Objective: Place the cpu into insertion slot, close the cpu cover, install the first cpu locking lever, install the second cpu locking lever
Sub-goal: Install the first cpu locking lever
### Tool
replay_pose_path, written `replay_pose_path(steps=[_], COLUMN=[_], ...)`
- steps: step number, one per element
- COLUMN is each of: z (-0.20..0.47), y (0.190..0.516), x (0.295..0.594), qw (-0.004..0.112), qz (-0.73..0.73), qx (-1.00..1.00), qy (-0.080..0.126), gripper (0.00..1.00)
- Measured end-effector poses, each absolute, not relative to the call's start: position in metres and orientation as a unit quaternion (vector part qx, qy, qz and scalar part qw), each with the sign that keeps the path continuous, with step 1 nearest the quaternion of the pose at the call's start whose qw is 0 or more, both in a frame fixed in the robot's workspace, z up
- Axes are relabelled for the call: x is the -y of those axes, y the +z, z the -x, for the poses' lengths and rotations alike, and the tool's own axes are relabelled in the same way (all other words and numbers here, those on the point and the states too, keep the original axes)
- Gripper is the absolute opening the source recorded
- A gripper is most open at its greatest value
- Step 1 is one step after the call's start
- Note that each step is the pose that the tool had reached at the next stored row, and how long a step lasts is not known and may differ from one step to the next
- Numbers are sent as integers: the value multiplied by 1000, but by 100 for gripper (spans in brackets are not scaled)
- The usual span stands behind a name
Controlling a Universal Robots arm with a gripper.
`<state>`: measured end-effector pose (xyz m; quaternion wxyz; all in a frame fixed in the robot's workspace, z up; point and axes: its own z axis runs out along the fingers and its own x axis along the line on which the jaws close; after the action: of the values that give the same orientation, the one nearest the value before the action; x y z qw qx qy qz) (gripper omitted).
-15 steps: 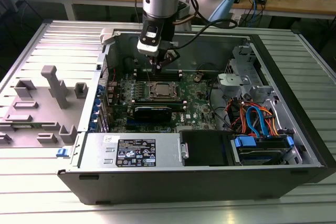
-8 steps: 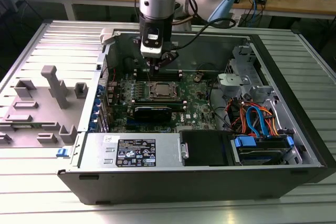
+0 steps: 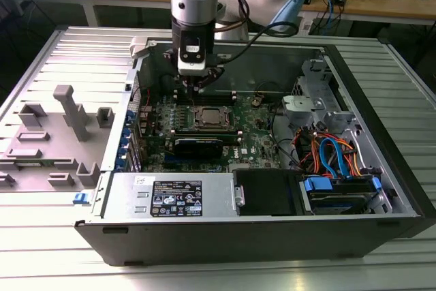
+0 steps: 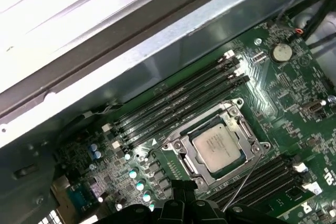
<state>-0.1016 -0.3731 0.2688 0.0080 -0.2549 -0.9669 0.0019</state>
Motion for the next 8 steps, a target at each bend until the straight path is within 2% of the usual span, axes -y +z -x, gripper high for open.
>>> replay_pose_path(steps=[8], z=[114], y=[267], x=[373], qw=[8], qz=[216], qx=[976], qy=[2], gripper=[11])
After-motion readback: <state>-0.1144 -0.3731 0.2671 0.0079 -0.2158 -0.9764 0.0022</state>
